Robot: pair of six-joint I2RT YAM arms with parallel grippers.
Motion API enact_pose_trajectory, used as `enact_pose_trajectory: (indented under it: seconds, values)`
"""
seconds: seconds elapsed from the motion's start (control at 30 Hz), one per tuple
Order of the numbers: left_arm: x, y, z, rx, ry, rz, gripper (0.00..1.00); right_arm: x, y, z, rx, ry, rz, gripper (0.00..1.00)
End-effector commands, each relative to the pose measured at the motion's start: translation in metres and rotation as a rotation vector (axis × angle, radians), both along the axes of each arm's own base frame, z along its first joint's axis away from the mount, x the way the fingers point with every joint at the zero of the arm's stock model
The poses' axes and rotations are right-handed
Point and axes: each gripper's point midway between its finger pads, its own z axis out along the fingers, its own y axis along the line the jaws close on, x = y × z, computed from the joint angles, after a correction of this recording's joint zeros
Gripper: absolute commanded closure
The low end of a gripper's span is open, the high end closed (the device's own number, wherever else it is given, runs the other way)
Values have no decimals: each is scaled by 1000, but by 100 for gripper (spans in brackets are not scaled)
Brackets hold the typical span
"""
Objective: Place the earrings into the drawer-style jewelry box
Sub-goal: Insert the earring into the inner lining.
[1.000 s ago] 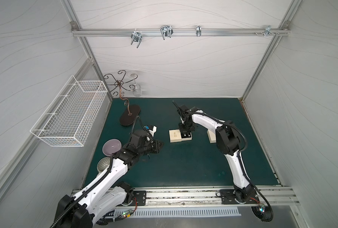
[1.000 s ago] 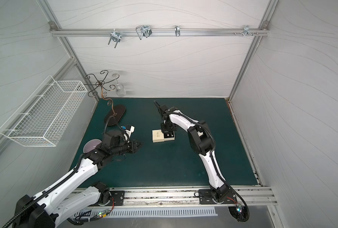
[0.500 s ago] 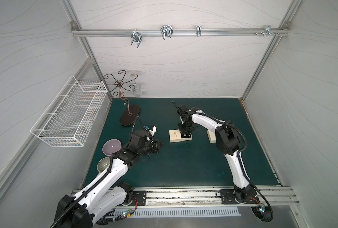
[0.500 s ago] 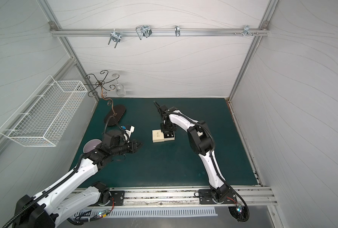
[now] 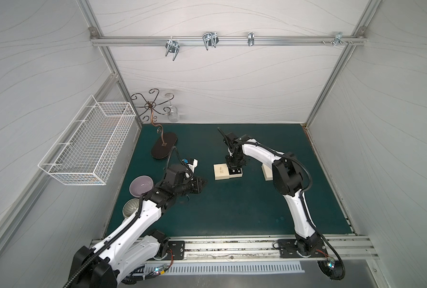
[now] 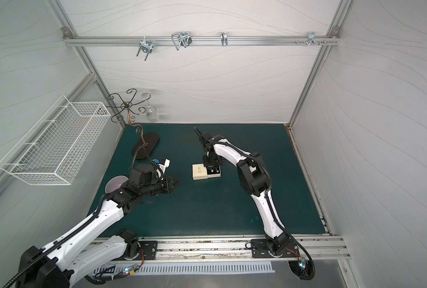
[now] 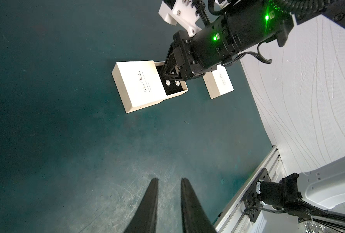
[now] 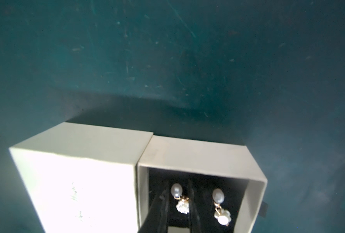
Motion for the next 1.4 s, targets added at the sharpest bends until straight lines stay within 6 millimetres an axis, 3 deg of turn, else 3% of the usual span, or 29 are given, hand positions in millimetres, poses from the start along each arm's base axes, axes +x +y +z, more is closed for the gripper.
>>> enact_pose_trajectory:
  seconds: [0.0, 0.2, 0.43, 0.73, 0.87, 1.03, 1.2, 1.37]
  values:
    - [7, -3, 11, -16, -48, -3, 75, -1, 1, 27, 21, -24, 7, 79]
    - [7, -3, 13, -17, -51, -4, 76, 0, 1, 29, 27, -30, 8, 80]
    - [7, -3, 12, -16, -49, -3, 75, 0, 2, 28, 29, -28, 12, 88]
    - [7, -3, 12, -15, -46, -3, 75, -2, 2, 20, 26, -10, 12, 91]
    - [9, -3, 13, -16, -47, 4, 75, -3, 3, 25, 37, -12, 13, 90]
    - [18, -4, 10, -5, -14, 31, 75, -5, 0, 47, 99, -19, -1, 86]
    - [39, -7, 1, 37, 59, 74, 74, -5, -21, 67, 168, -49, -44, 77]
    - [62, -12, -14, 60, 132, 112, 63, -6, -46, 74, 286, -38, -119, 67]
